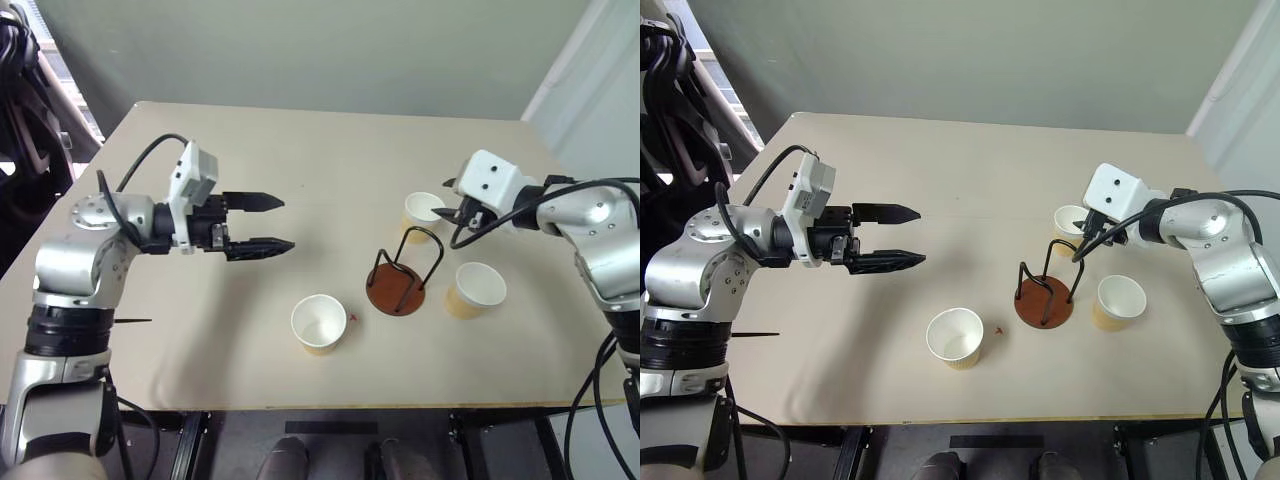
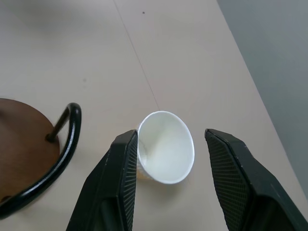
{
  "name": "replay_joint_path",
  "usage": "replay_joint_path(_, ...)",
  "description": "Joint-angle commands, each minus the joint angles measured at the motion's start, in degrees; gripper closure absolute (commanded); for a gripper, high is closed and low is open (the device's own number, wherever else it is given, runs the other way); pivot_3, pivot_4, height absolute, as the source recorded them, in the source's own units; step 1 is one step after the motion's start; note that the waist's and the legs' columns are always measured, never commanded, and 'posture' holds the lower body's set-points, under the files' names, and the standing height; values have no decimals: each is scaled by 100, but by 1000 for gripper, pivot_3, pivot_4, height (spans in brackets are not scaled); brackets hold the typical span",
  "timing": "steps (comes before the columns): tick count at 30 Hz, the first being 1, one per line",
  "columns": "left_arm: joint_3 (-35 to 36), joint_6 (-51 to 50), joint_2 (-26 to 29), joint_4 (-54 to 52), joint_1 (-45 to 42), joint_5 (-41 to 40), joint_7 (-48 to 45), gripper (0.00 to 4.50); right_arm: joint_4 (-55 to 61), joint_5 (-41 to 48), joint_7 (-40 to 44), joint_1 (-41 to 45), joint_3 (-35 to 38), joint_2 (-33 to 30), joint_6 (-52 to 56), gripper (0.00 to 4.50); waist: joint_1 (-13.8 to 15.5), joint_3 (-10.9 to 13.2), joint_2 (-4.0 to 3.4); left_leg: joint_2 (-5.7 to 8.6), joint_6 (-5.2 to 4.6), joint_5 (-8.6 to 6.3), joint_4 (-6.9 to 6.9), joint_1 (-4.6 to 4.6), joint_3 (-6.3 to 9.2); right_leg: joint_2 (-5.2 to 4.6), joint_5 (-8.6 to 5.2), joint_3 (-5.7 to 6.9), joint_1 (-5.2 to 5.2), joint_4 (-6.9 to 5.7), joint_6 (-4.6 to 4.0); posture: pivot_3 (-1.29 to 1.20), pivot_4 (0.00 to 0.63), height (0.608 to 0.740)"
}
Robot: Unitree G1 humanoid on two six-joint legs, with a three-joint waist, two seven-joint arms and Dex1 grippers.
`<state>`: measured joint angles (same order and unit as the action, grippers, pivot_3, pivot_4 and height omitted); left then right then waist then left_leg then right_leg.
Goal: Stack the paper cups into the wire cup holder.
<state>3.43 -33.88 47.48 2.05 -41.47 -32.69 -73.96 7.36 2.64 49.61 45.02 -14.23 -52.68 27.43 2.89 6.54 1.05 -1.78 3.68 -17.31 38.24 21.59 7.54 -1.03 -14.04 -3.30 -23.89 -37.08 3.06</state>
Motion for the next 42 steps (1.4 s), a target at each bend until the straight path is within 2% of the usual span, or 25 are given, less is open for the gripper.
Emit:
replay_joint_path(1,19,-96,-9,-311,-254,-193,-94,0,-135,-358,191,159,-57,-53,-308,2344,9,0,0,0,0,0,1,1,0,-1,0,0,0,0,0,0,150,740)
replay_joint_path(10,14,-122,-46,-378,-338,-223,-128,0,-861,-1090,363,250,-331,68,-889,2344,9,0,0,0,0,0,1,2,-2,-2,1,-1,0,-2,1,0,150,740)
replay_joint_path(18,15,-78,-19,-417,-291,-202,-156,0,-1715,-1641,347,503,-542,419,-1481,2344,6,0,0,0,0,0,1,2,-1,-2,1,-1,0,-1,2,0,150,740)
replay_joint_path(33,112,-64,30,-511,-124,-208,-59,0,-2190,-2004,602,550,-613,904,-1933,2344,10,1,-1,0,0,0,-3,4,-1,-2,1,0,0,-2,1,0,150,740)
replay_joint_path(36,96,-28,55,-514,-95,-175,-74,0,-2180,-2031,651,530,-591,940,-1928,2904,11,0,-1,0,0,0,-2,4,-1,-3,1,0,0,-3,1,0,150,740)
replay_joint_path(40,38,64,92,-495,-68,-99,-121,0,-2099,-2001,759,479,-551,926,-1892,4349,11,1,-1,0,0,0,-4,5,-1,-3,1,0,0,-4,1,0,150,740)
replay_joint_path(42,-36,183,132,-484,-34,19,-174,0,-2052,-1977,806,452,-521,915,-1871,4455,11,0,-1,0,0,0,-4,5,-2,-3,1,0,0,-3,1,0,150,740)
